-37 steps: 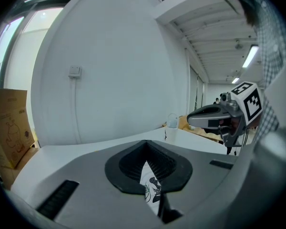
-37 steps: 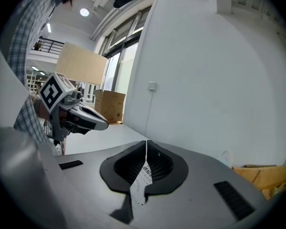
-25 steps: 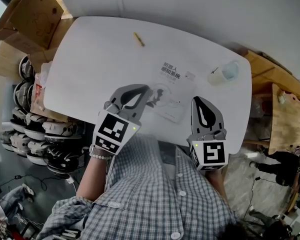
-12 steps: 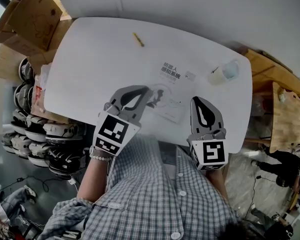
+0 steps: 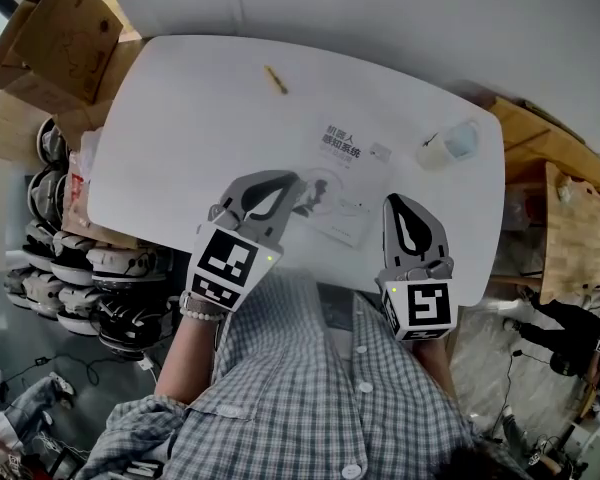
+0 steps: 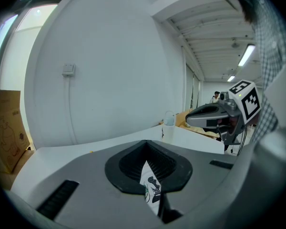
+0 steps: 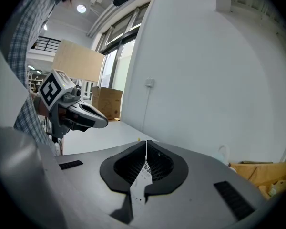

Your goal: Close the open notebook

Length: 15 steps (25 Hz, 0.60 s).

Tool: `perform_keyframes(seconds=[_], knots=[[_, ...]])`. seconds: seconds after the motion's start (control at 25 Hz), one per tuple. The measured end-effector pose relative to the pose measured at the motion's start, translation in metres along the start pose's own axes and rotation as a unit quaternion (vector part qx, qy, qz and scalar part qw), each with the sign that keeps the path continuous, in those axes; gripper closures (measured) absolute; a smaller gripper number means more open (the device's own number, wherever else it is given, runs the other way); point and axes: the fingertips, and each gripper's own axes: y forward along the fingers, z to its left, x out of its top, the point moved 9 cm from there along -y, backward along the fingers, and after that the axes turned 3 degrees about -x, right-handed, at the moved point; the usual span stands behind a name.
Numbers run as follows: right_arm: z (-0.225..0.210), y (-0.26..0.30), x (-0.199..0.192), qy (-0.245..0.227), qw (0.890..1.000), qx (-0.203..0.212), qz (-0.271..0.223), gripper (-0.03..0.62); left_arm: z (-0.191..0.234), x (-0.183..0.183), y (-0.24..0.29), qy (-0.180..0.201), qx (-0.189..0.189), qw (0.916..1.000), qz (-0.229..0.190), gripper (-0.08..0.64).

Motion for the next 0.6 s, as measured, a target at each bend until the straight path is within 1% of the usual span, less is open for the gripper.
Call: perform_keyframes(seconds=[0.6], knots=[[0.0026,0.0016,0.0005,-0.003,1.000,0.002,0.003,0.569,0.0018,-0.0009,-0.0003,-0.002,-0.001,1.0000,0.001,0.552]])
